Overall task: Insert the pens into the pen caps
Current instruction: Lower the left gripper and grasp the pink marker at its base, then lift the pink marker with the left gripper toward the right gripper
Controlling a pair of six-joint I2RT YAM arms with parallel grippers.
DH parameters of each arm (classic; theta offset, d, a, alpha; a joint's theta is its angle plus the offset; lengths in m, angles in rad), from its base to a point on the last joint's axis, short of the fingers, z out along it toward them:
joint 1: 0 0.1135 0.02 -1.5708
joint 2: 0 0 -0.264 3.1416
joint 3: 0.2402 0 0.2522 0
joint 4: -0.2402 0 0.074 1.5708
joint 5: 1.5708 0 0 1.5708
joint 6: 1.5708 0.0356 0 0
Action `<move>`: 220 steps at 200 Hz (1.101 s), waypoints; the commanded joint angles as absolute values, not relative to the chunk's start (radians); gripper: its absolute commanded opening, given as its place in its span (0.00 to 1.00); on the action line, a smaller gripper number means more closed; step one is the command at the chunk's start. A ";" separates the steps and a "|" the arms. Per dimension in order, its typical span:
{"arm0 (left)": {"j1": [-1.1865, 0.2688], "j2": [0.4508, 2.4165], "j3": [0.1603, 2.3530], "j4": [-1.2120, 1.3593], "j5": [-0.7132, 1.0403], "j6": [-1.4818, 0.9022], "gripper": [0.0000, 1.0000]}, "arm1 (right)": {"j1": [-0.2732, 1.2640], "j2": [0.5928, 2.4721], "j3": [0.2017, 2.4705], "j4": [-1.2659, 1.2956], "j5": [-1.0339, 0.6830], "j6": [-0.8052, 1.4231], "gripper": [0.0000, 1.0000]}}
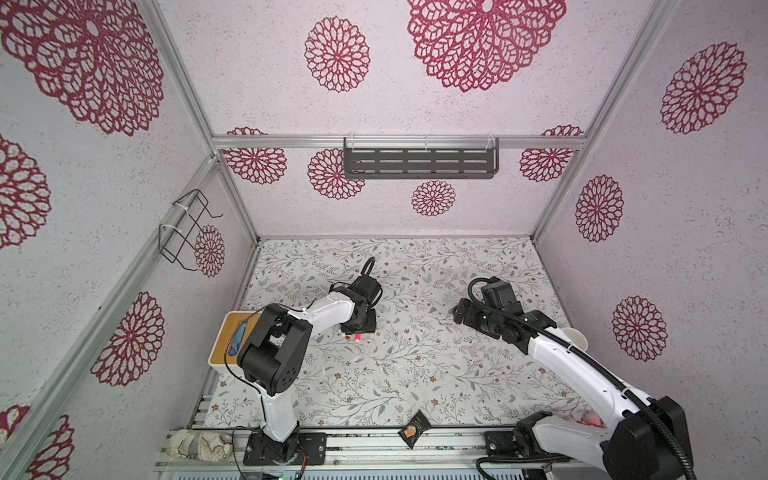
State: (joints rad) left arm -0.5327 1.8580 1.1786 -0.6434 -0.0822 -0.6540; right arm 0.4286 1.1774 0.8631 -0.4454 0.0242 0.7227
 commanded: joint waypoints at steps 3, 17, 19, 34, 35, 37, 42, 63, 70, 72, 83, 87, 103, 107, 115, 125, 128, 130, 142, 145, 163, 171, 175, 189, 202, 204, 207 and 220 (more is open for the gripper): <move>-0.528 1.889 1.187 -0.638 -0.065 -0.655 0.47 | 0.433 1.171 0.884 -0.436 0.017 0.733 0.89; -0.530 1.896 1.187 -0.641 -0.063 -0.658 0.45 | 0.432 1.173 0.884 -0.433 0.017 0.733 0.89; -0.529 1.897 1.187 -0.642 -0.063 -0.658 0.45 | 0.432 1.175 0.884 -0.433 0.017 0.733 0.89; -0.531 1.905 1.184 -0.644 -0.066 -0.660 0.45 | 0.433 1.178 0.882 -0.431 0.015 0.730 0.89; -0.533 1.905 1.184 -0.644 -0.066 -0.660 0.45 | 0.433 1.178 0.882 -0.431 0.016 0.730 0.89; -0.533 1.906 1.184 -0.644 -0.068 -0.660 0.45 | 0.433 1.179 0.883 -0.430 0.016 0.730 0.89; -0.532 1.908 1.182 -0.644 -0.068 -0.660 0.45 | 0.433 1.181 0.882 -0.430 0.018 0.731 0.88; -0.534 1.917 1.181 -0.644 -0.064 -0.660 0.44 | 0.432 1.191 0.883 -0.427 0.014 0.729 0.88; -0.535 1.919 1.182 -0.644 -0.062 -0.660 0.43 | 0.433 1.193 0.883 -0.427 0.013 0.730 0.88; -0.536 1.920 1.182 -0.645 -0.062 -0.660 0.42 | 0.432 1.193 0.883 -0.427 0.014 0.730 0.88; -0.537 1.923 1.184 -0.647 -0.060 -0.657 0.41 | 0.432 1.195 0.883 -0.423 0.011 0.731 0.88; -0.539 1.924 1.184 -0.648 -0.060 -0.655 0.40 | 0.432 1.197 0.882 -0.422 0.012 0.730 0.88; -0.541 1.930 1.183 -0.648 -0.060 -0.645 0.39 | 0.433 1.197 0.883 -0.420 0.015 0.732 0.88; -0.541 1.931 1.181 -0.647 -0.059 -0.643 0.37 | 0.433 1.197 0.883 -0.419 0.016 0.732 0.88; -0.542 1.932 1.179 -0.647 -0.060 -0.639 0.36 | 0.432 1.197 0.882 -0.417 0.015 0.733 0.88; -0.543 1.933 1.174 -0.643 -0.058 -0.635 0.33 | 0.433 1.198 0.881 -0.415 0.017 0.734 0.88; -0.544 1.932 1.171 -0.641 -0.056 -0.635 0.32 | 0.433 1.199 0.882 -0.415 0.016 0.733 0.88; -0.545 1.931 1.171 -0.640 -0.055 -0.635 0.31 | 0.433 1.199 0.881 -0.415 0.015 0.733 0.88; -0.547 1.931 1.163 -0.631 -0.045 -0.631 0.26 | 0.432 1.202 0.881 -0.416 0.015 0.734 0.88; -0.548 1.930 1.161 -0.627 -0.042 -0.630 0.25 | 0.432 1.202 0.881 -0.416 0.014 0.734 0.88; -0.553 1.931 1.154 -0.617 -0.023 -0.616 0.15 | 0.433 1.202 0.880 -0.416 0.015 0.735 0.88; -0.558 1.930 1.154 -0.615 -0.019 -0.614 0.13 | 0.432 1.202 0.878 -0.416 0.016 0.736 0.88; -0.561 1.929 1.154 -0.614 -0.018 -0.610 0.11 | 0.432 1.200 0.876 -0.417 0.016 0.737 0.88; -0.572 1.926 1.151 -0.611 -0.017 -0.601 0.09 | 0.431 1.192 0.865 -0.412 0.015 0.739 0.88; -0.588 1.917 1.147 -0.606 -0.018 -0.594 0.09 | 0.432 1.185 0.853 -0.411 0.016 0.743 0.88; -0.590 1.915 1.147 -0.605 -0.017 -0.594 0.09 | 0.432 1.184 0.851 -0.410 0.016 0.743 0.88; -0.593 1.914 1.146 -0.604 -0.018 -0.593 0.09 | 0.432 1.182 0.847 -0.410 0.016 0.744 0.88; -0.609 1.899 1.140 -0.593 -0.016 -0.585 0.09 | 0.433 1.175 0.835 -0.407 0.012 0.746 0.88</move>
